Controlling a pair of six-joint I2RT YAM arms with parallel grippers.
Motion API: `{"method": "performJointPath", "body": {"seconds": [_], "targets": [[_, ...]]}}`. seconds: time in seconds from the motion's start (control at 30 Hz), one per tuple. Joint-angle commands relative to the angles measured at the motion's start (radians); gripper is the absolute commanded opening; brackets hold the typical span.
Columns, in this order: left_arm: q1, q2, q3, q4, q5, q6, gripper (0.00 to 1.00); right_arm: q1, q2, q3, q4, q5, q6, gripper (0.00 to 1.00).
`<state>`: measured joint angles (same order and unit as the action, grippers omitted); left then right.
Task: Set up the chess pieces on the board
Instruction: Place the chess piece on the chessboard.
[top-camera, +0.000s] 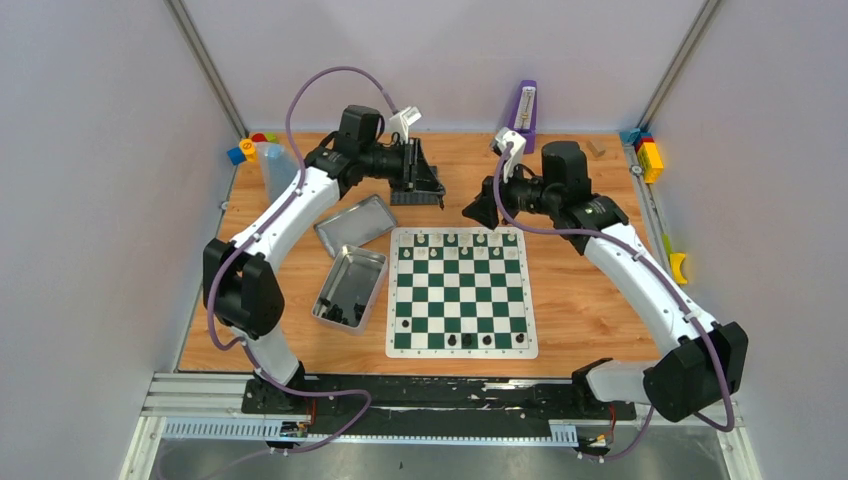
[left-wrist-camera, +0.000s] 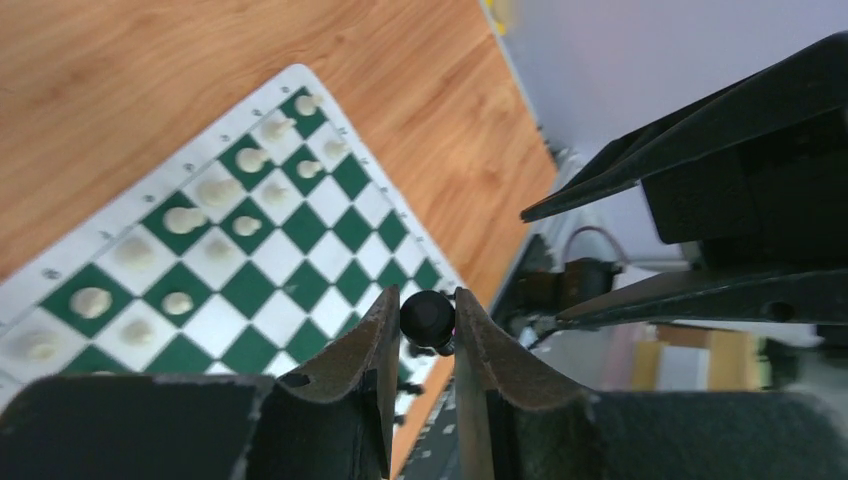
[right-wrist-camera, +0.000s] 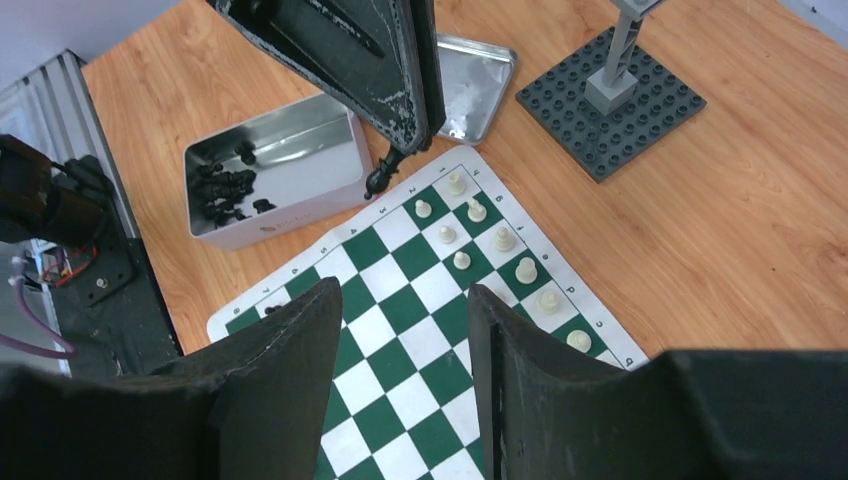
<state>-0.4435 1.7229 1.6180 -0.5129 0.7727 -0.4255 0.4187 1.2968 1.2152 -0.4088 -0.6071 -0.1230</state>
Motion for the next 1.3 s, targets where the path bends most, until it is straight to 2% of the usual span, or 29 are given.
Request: {"method": "performJointPath", "body": {"seconds": [0.0,0.17,0.47,0.8,1.27], "targets": [[0.007,0.008,-0.045,0.276,0.101,-0.368,0.29,-0.024,0.024,0.053,0.068,-0.079,0.114,0.5],[0.012,0.039,-0.11,0.434,0.116,-0.585,0.29,-0.048,0.052,0.055,0.1,-0.131,0.202,0.48],[0.012,0.085,-0.214,0.626,0.139,-0.79,0.29,-0.055,0.087,0.062,0.125,-0.135,0.26,0.48],[0.01,0.073,-0.295,0.773,0.136,-0.922,0.29,-0.057,0.106,0.058,0.136,-0.055,0.291,0.44],[-0.013,0.069,-0.328,0.815,0.128,-0.982,0.31,-0.055,0.136,0.069,0.135,-0.039,0.304,0.37]]}}
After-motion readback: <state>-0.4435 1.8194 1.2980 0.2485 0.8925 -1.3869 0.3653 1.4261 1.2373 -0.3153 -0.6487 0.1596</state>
